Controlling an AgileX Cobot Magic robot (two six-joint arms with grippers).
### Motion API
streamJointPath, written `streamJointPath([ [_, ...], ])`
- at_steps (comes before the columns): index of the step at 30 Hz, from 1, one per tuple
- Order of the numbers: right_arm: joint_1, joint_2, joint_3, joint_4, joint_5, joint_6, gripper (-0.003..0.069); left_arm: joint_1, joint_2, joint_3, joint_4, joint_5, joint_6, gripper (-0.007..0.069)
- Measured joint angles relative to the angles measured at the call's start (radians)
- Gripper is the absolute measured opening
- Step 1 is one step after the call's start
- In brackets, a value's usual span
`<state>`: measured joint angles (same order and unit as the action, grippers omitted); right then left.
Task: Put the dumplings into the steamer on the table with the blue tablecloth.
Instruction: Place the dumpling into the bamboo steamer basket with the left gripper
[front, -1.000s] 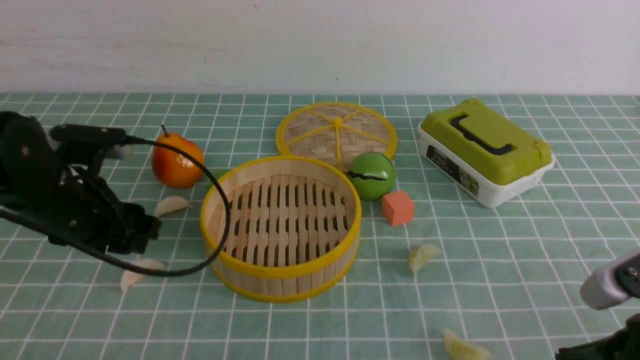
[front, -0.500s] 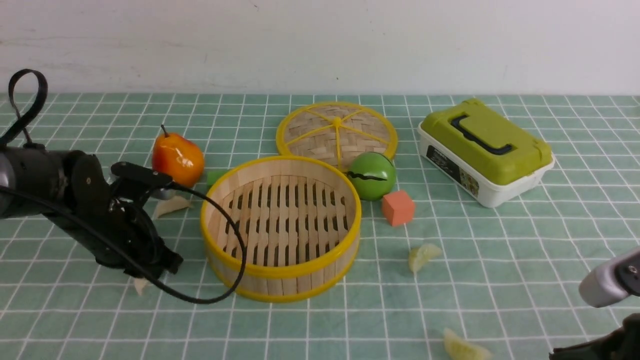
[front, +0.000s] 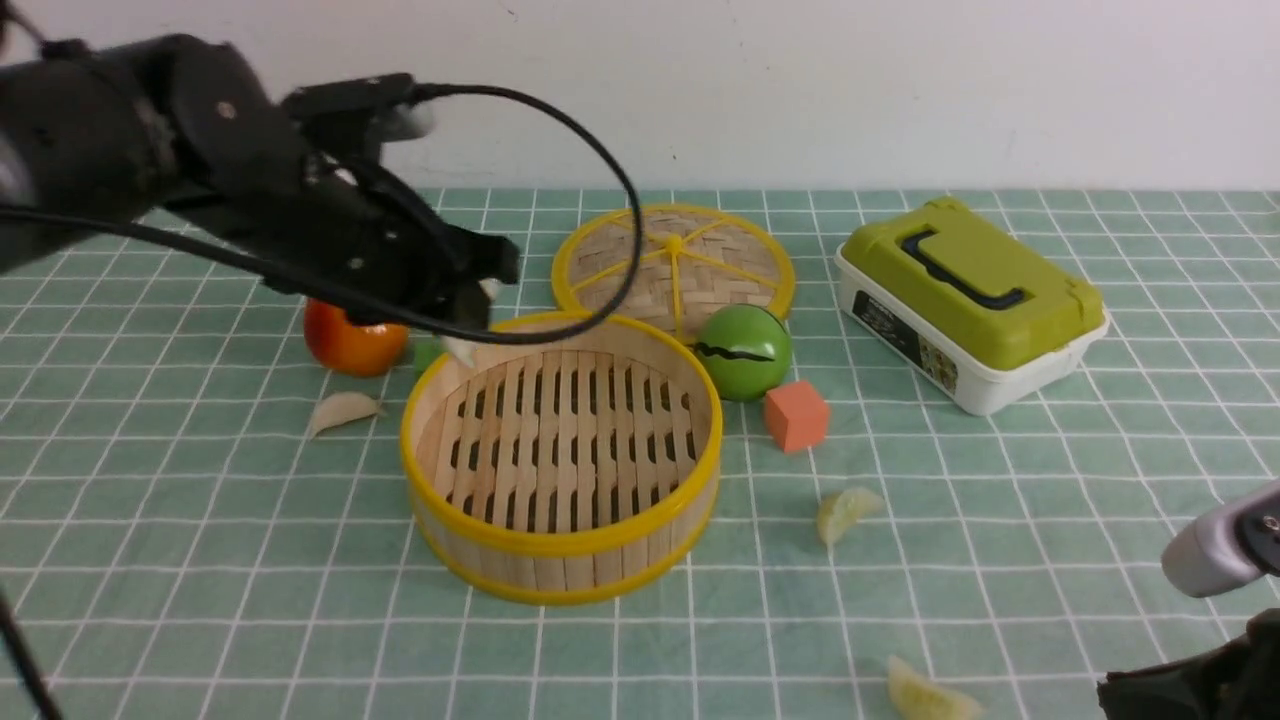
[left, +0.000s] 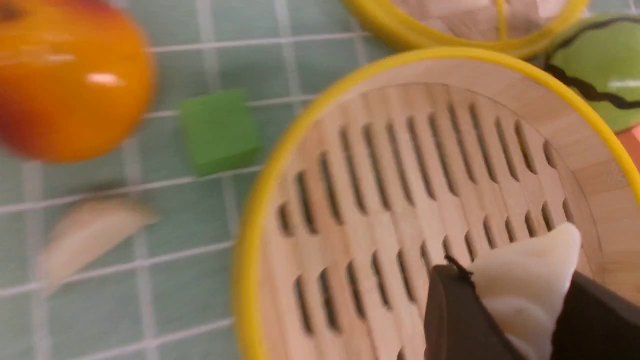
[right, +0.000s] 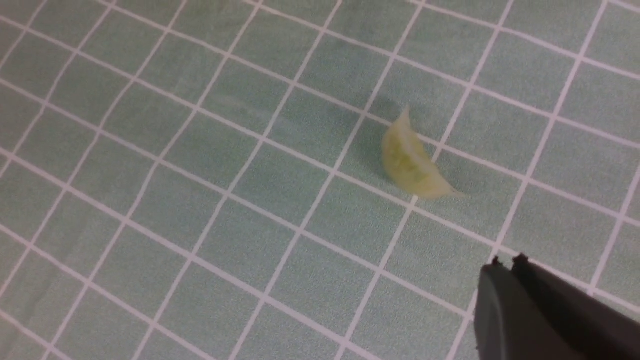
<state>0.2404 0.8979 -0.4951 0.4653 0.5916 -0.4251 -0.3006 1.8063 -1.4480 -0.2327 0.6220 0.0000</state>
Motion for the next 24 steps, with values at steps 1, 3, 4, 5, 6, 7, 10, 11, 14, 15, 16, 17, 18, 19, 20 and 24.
streamJointPath([
  [1, 0.0, 0.0, 0.0, 0.001, 0.0, 0.0, 0.0025, -0.016, 0.034, -0.023, 0.025, -0.002, -0.017, 0.0195],
  [3, 0.0, 0.0, 0.0, 0.005, 0.0, 0.0, 0.0027, -0.044, 0.11, -0.061, 0.09, -0.001, -0.059, 0.0195],
  [4, 0.0, 0.0, 0.0, 0.007, 0.0, 0.0, 0.0028, -0.053, 0.141, -0.086, 0.122, 0.001, -0.091, 0.0195],
  [5, 0.0, 0.0, 0.0, 0.011, 0.0, 0.0, 0.0029, -0.062, 0.176, -0.111, 0.161, 0.005, -0.123, 0.0195],
  [6, 0.0, 0.0, 0.0, 0.016, 0.0, 0.0, 0.0031, -0.068, 0.213, -0.14, 0.207, 0.016, -0.158, 0.0195],
  [7, 0.0, 0.0, 0.0, 0.016, 0.0, 0.0, 0.0031, -0.07, 0.223, -0.144, 0.22, 0.018, -0.169, 0.0195],
  [10, 0.0, 0.0, 0.0, 0.018, 0.004, 0.0, 0.0031, -0.073, 0.285, -0.199, 0.261, 0.05, -0.216, 0.0205],
  [11, 0.0, 0.0, 0.0, 0.019, 0.007, 0.0, 0.0031, -0.073, 0.295, -0.203, 0.261, 0.057, -0.22, 0.023],
  [14, 0.0, 0.0, 0.0, 0.021, 0.013, 0.0, 0.0034, -0.073, 0.31, -0.206, 0.262, 0.066, -0.231, 0.0334],
  [15, 0.0, 0.0, 0.0, 0.021, 0.013, 0.0, 0.0034, -0.073, 0.31, -0.206, 0.262, 0.067, -0.231, 0.0334],
  [16, 0.0, 0.0, 0.0, 0.021, 0.013, 0.0, 0.0038, -0.073, 0.31, -0.211, 0.261, 0.076, -0.233, 0.0384],
  [17, 0.0, 0.0, 0.0, 0.021, 0.014, 0.0, 0.0041, -0.074, 0.305, -0.223, 0.261, 0.096, -0.234, 0.0421],
  [18, 0.0, 0.0, 0.0, 0.021, 0.015, 0.0, 0.0041, -0.074, 0.297, -0.236, 0.262, 0.113, -0.234, 0.0445],
  [19, 0.0, 0.0, 0.0, 0.021, 0.016, 0.0, 0.0041, -0.074, 0.295, -0.238, 0.262, 0.113, -0.234, 0.0449],
  [20, 0.0, 0.0, 0.0, 0.021, 0.017, 0.0, 0.0041, -0.074, 0.267, -0.264, 0.287, 0.154, -0.234, 0.0472],
  [24, 0.0, 0.0, 0.0, 0.021, 0.017, 0.0, 0.0041, -0.074, 0.18, -0.304, 0.445, 0.24, -0.226, 0.0475],
])
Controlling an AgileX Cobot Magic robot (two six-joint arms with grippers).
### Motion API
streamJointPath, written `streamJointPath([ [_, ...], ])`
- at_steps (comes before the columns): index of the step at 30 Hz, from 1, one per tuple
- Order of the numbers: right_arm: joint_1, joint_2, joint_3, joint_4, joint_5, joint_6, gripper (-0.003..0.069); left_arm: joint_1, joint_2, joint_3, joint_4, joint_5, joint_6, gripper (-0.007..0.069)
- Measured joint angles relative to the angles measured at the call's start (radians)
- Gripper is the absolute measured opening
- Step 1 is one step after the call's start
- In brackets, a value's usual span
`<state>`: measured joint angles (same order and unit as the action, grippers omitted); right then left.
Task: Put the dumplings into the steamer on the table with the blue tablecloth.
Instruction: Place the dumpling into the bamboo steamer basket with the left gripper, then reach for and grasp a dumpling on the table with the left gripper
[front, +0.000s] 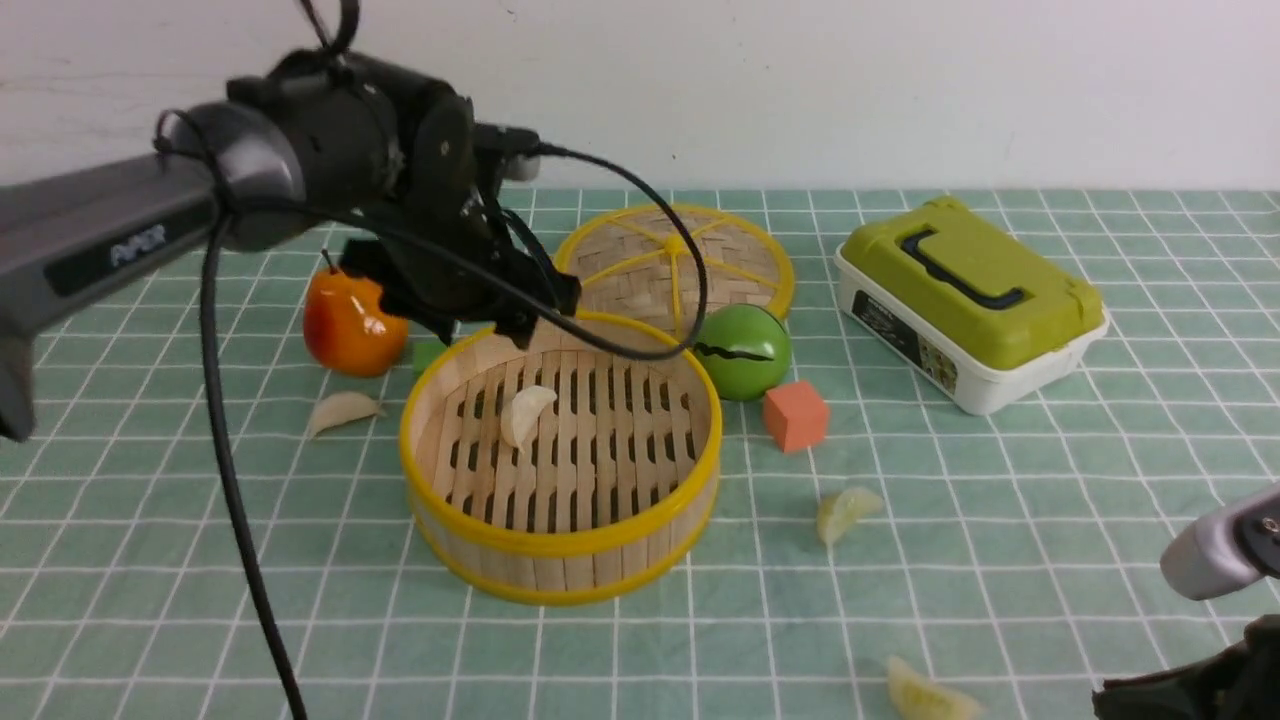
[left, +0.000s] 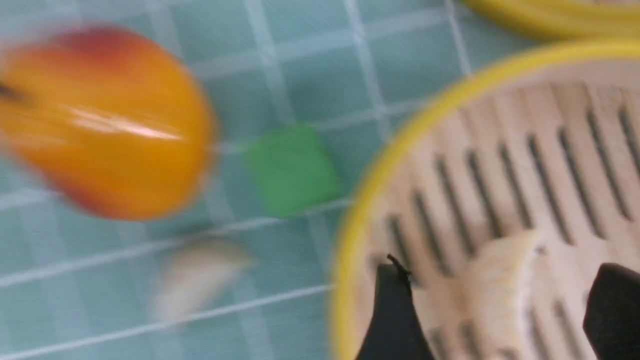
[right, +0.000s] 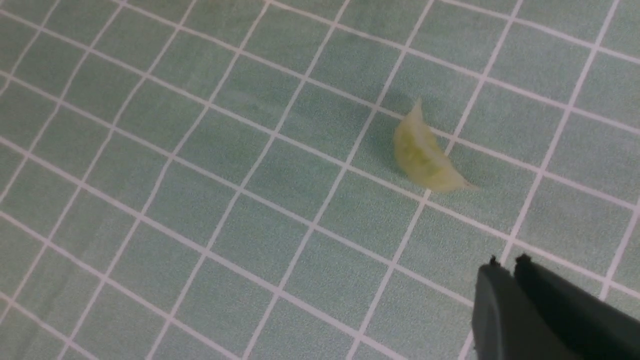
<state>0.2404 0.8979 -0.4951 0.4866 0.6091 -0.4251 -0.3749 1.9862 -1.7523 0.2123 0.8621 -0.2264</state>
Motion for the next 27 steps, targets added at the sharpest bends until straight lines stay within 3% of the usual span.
streamJointPath([
  [3, 0.0, 0.0, 0.0, 0.002, 0.001, 0.0, 0.0042, 0.009, -0.031, -0.01, 0.119, 0.058, 0.023, 0.0451],
  [5, 0.0, 0.0, 0.0, 0.005, 0.001, 0.0, 0.0043, 0.029, -0.022, -0.011, 0.13, 0.087, 0.065, 0.0435],
  [14, 0.0, 0.0, 0.0, 0.004, 0.005, 0.0, 0.0056, 0.204, 0.123, -0.011, -0.098, 0.109, 0.32, 0.0393],
  [21, 0.0, 0.0, 0.0, 0.004, 0.003, 0.0, 0.0064, 0.221, 0.192, -0.011, -0.115, 0.046, 0.472, 0.0393],
  [27, 0.0, 0.0, 0.0, 0.003, 0.003, 0.0, 0.0074, 0.222, 0.235, -0.013, -0.094, -0.03, 0.477, 0.0379],
])
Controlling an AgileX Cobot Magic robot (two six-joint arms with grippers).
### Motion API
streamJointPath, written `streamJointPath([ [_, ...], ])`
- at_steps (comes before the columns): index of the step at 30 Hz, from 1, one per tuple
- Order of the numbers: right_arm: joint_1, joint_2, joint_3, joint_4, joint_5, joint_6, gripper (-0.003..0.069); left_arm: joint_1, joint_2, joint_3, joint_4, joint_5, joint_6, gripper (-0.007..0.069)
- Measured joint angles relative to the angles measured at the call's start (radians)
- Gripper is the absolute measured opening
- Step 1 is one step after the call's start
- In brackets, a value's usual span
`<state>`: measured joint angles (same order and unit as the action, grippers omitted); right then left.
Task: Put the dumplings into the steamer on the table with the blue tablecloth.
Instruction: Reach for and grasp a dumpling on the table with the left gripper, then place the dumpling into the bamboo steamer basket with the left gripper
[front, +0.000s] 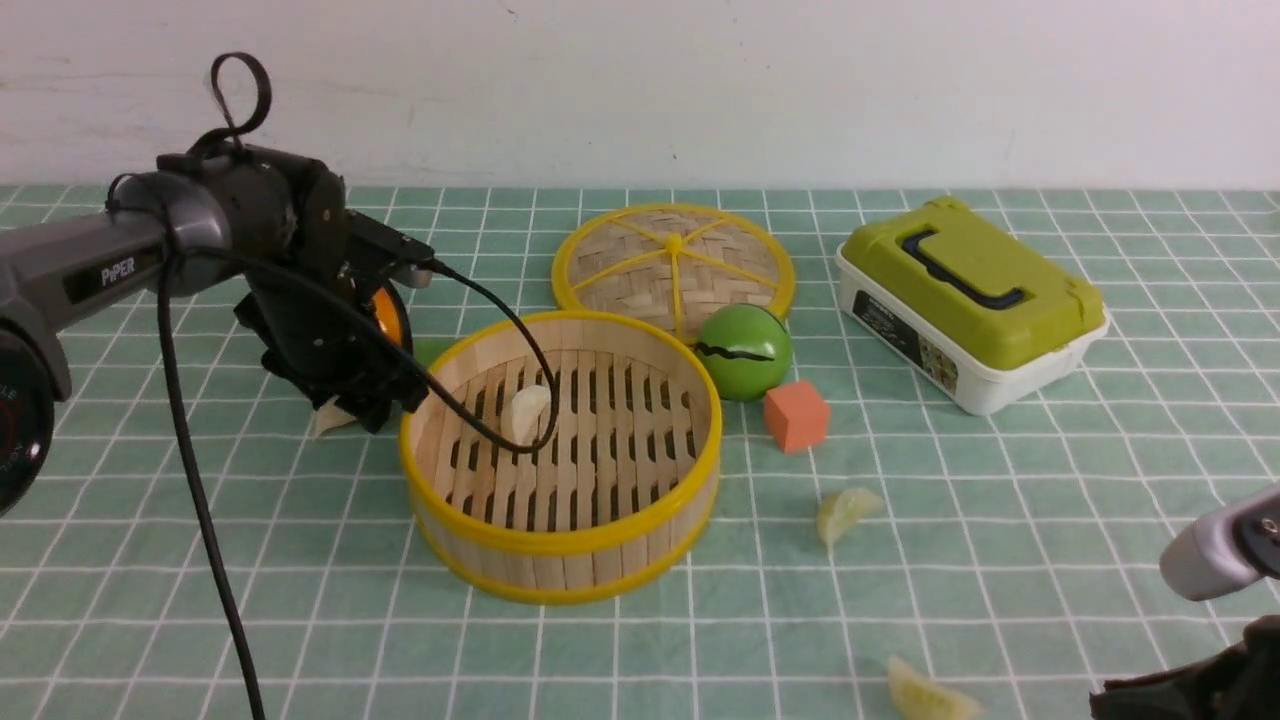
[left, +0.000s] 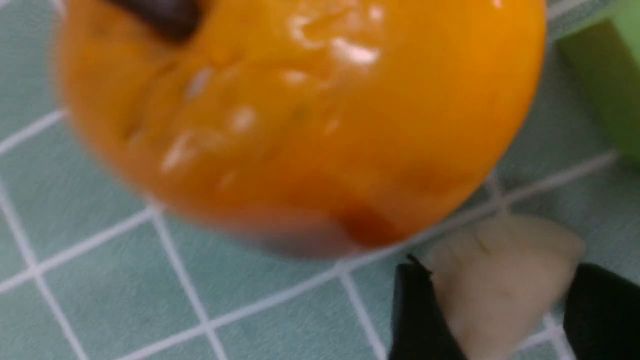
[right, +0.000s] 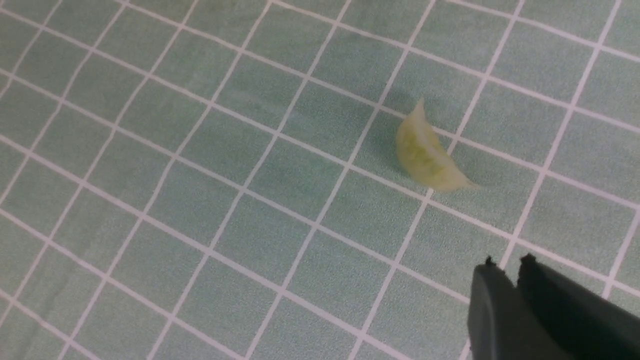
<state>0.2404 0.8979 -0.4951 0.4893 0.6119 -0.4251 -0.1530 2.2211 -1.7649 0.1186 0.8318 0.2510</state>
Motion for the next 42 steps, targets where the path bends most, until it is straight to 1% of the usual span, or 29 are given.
streamJointPath([
  [2, 0.0, 0.0, 0.0, -0.001, 0.0, 0.0, 0.0076, -0.001, 0.004, -0.001, 0.0, -0.008, 0.0, 0.0362],
  [6, 0.0, 0.0, 0.0, -0.003, 0.0, 0.0, 0.0076, -0.002, 0.009, -0.002, -0.002, -0.012, -0.024, 0.0242],
  [7, 0.0, 0.0, 0.0, -0.003, 0.0, 0.0, 0.0076, -0.002, 0.009, -0.002, 0.002, -0.013, -0.038, 0.0237],
  [9, 0.0, 0.0, 0.0, -0.004, 0.0, 0.0, 0.0077, -0.002, 0.009, -0.002, 0.009, -0.013, -0.074, 0.0238],
  [12, 0.0, 0.0, -0.001, -0.004, 0.0, 0.0, 0.008, -0.002, 0.003, -0.002, 0.043, 0.007, -0.166, 0.0238],
  [15, 0.0, 0.0, -0.001, -0.004, 0.0, 0.0, 0.0083, -0.002, -0.017, -0.002, 0.079, 0.058, -0.234, 0.0238],
  [17, 0.0, 0.0, -0.001, -0.006, 0.0, 0.0, 0.0085, -0.001, -0.049, -0.014, 0.073, 0.104, -0.274, 0.0238],
  [18, 0.0, 0.0, -0.001, -0.006, -0.001, 0.0, 0.0086, -0.001, -0.073, -0.026, 0.054, 0.127, -0.296, 0.0238],
  [20, 0.0, 0.0, -0.001, -0.006, -0.006, 0.0, 0.009, -0.011, -0.135, -0.055, -0.034, 0.157, -0.319, 0.0238],
  [23, 0.0, 0.0, -0.001, -0.006, -0.012, 0.0, 0.0092, -0.042, -0.19, -0.077, -0.155, 0.156, -0.326, 0.0238],
  [25, 0.0, 0.0, -0.001, -0.006, -0.019, 0.0, 0.0094, -0.088, -0.214, -0.085, -0.264, 0.145, -0.328, 0.0238],
  [27, 0.0, 0.0, -0.001, -0.006, -0.022, 0.0, 0.0095, -0.148, -0.2, -0.089, -0.314, 0.121, -0.328, 0.0238],
  [29, 0.0, 0.0, -0.001, -0.004, -0.023, 0.0, 0.0095, -0.2, -0.161, -0.089, -0.313, 0.096, -0.331, 0.0237],
  [31, 0.0, 0.0, -0.001, -0.003, -0.023, 0.0, 0.0097, -0.23, -0.129, -0.089, -0.298, 0.088, -0.344, 0.0237],
  [34, 0.0, 0.0, -0.001, -0.001, -0.02, 0.0, 0.0099, -0.27, -0.068, -0.088, -0.236, 0.07, -0.4, 0.0237],
  [36, 0.0, 0.0, -0.001, 0.0, -0.018, 0.0, 0.0104, -0.282, -0.045, -0.087, -0.214, 0.055, -0.426, 0.0237],
  [39, 0.0, 0.0, -0.001, 0.005, -0.015, 0.0, 0.0106, -0.289, -0.036, -0.087, -0.207, 0.029, -0.436, 0.0237],
  [42, 0.0, 0.0, -0.001, 0.024, -0.013, 0.0, 0.011, -0.292, -0.028, -0.087, -0.207, 0.008, -0.437, 0.0275],
])
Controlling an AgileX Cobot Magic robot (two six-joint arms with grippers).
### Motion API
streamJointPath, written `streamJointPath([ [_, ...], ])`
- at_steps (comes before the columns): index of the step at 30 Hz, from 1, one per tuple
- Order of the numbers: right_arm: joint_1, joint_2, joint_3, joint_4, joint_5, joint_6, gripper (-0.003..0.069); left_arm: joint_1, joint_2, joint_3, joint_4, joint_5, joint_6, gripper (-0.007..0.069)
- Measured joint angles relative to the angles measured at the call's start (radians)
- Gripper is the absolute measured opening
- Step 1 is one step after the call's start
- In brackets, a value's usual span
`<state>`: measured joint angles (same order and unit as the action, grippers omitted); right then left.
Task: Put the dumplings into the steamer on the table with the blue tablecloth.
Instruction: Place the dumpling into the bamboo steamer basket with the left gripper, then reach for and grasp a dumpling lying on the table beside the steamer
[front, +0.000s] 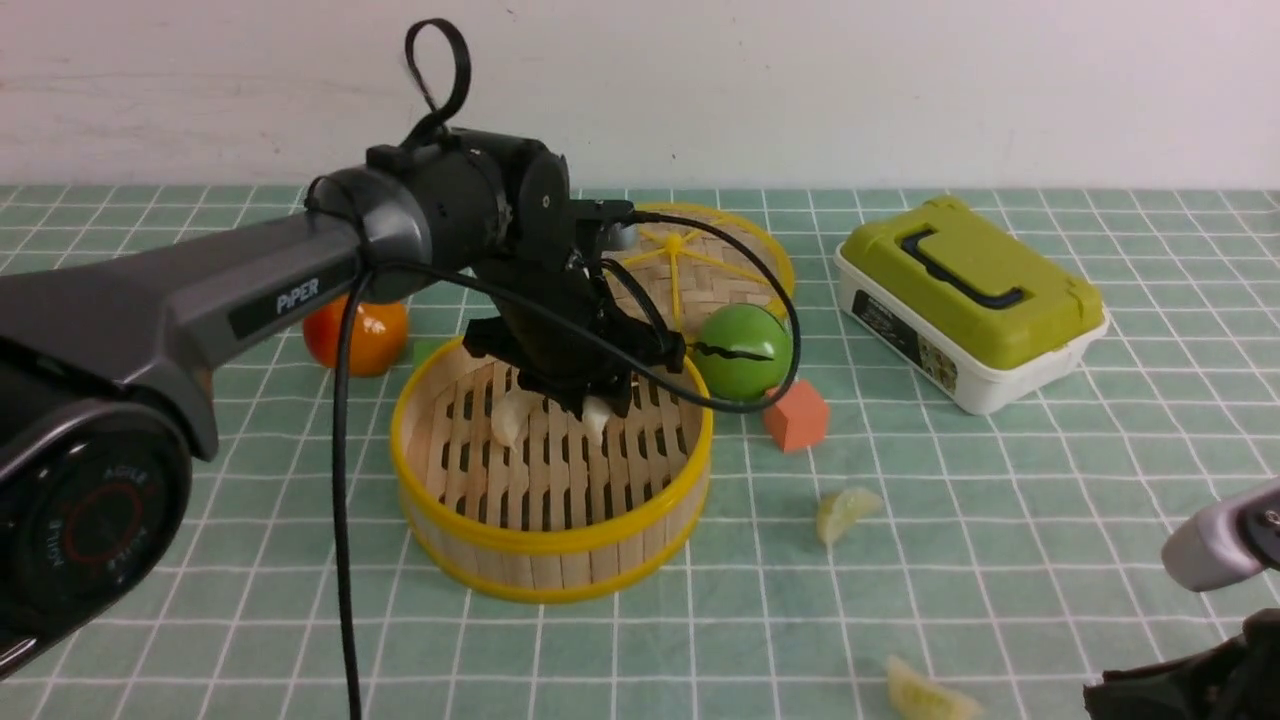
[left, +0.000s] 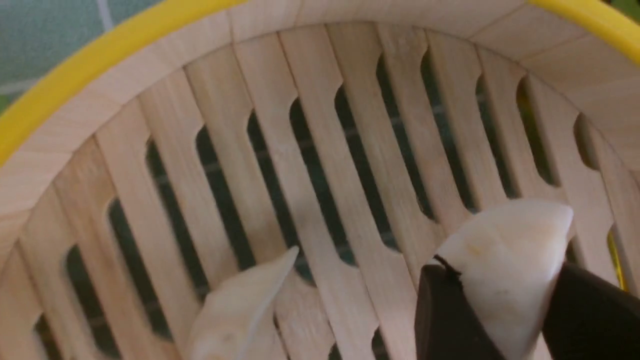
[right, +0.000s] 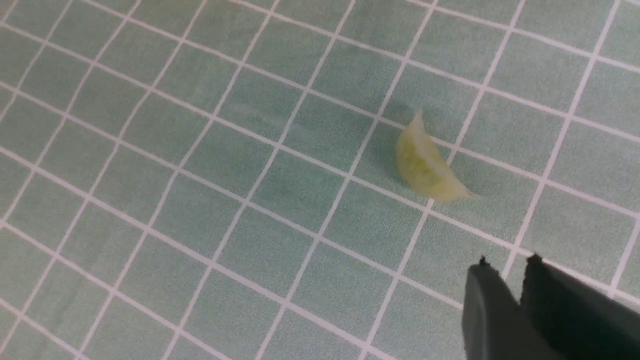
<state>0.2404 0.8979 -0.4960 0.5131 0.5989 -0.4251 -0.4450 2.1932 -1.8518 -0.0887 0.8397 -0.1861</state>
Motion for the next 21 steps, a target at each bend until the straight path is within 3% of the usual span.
streamJointPath([
  [5, 0.0, 0.0, 0.0, 0.003, 0.011, 0.0, 0.0118, 0.0, 0.003, 0.0, 0.002, 0.015, -0.001, 0.0388],
  [11, 0.0, 0.0, 0.0, 0.003, 0.011, 0.045, 0.0165, 0.0, -0.046, -0.04, 0.061, 0.165, 0.002, 0.0405],
  [15, 0.0, 0.053, -0.038, 0.025, 0.027, 0.004, 0.026, 0.001, -0.171, -0.137, 0.143, 0.358, 0.05, 0.034],
  [16, 0.0, 0.065, -0.038, 0.027, 0.029, -0.001, 0.026, 0.001, -0.171, -0.137, 0.143, 0.358, 0.05, 0.034],
  [21, 0.0, 0.3, -0.182, 0.064, 0.097, -0.089, 0.0368, 0.001, -0.424, -0.129, 0.106, 0.396, 0.084, 0.0188],
])
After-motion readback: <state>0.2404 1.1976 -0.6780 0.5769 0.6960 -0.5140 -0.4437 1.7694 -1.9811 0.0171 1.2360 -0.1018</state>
